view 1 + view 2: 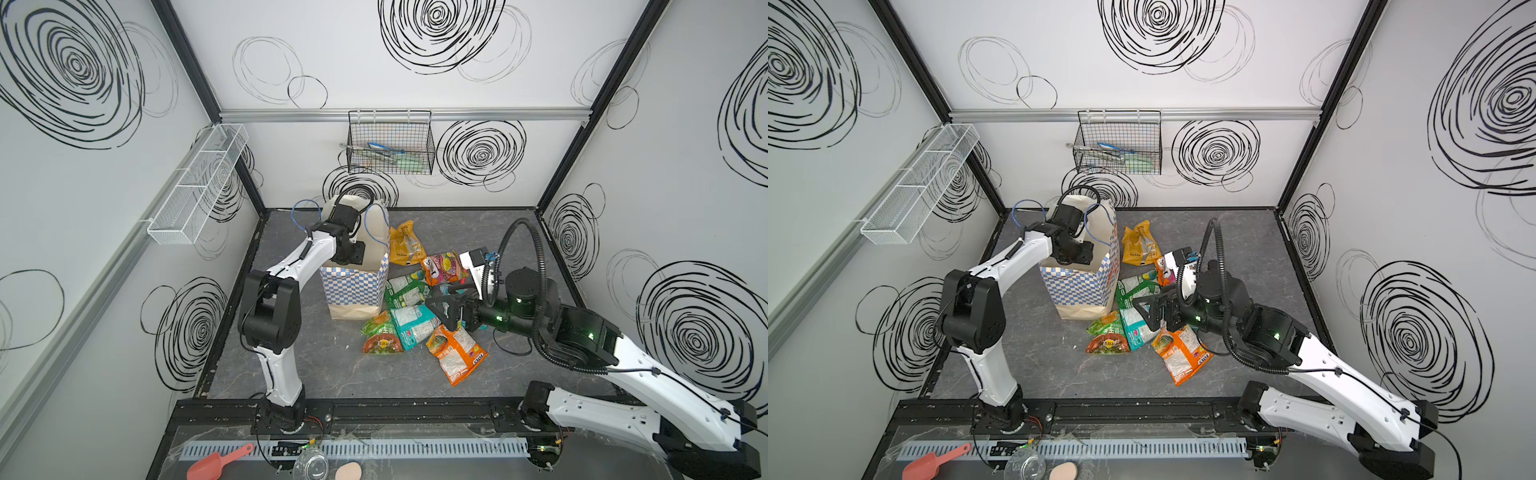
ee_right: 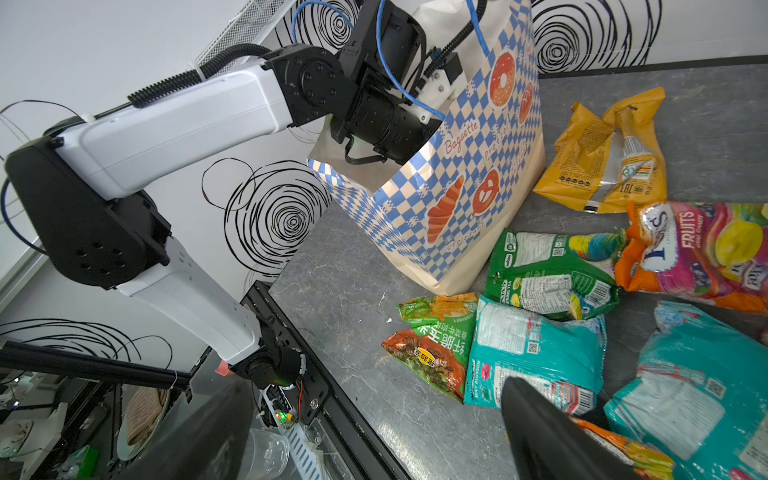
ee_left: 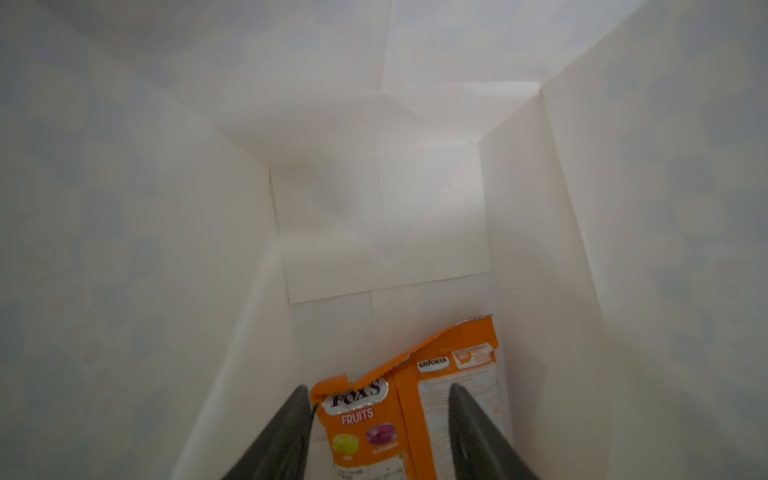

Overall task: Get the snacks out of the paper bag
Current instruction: 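Lower the left gripper into the bag toward the last orange Fox's packet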

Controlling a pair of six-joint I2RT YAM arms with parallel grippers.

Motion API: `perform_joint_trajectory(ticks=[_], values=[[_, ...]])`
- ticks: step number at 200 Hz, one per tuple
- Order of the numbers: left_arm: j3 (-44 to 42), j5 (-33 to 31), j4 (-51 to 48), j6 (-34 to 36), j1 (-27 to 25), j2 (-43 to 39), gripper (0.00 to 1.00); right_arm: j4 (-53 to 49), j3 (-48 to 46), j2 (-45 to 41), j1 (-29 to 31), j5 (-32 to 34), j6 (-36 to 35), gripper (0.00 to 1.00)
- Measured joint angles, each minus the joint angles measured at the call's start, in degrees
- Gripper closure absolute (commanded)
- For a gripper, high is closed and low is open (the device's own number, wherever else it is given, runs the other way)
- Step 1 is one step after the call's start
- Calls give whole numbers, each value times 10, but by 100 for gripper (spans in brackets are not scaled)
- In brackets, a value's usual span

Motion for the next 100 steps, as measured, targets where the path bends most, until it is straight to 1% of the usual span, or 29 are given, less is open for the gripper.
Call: perform_joint_trajectory(ticks=[35, 64, 100], values=[[0, 6, -3, 1, 0, 32, 37, 0, -4, 0, 0, 0, 1, 3], [0, 8, -13, 2, -2, 51, 35, 0, -8, -2, 0, 0, 2, 3], [0, 8, -17, 6, -3, 55, 21, 0, -9, -3, 0, 0, 2, 3]])
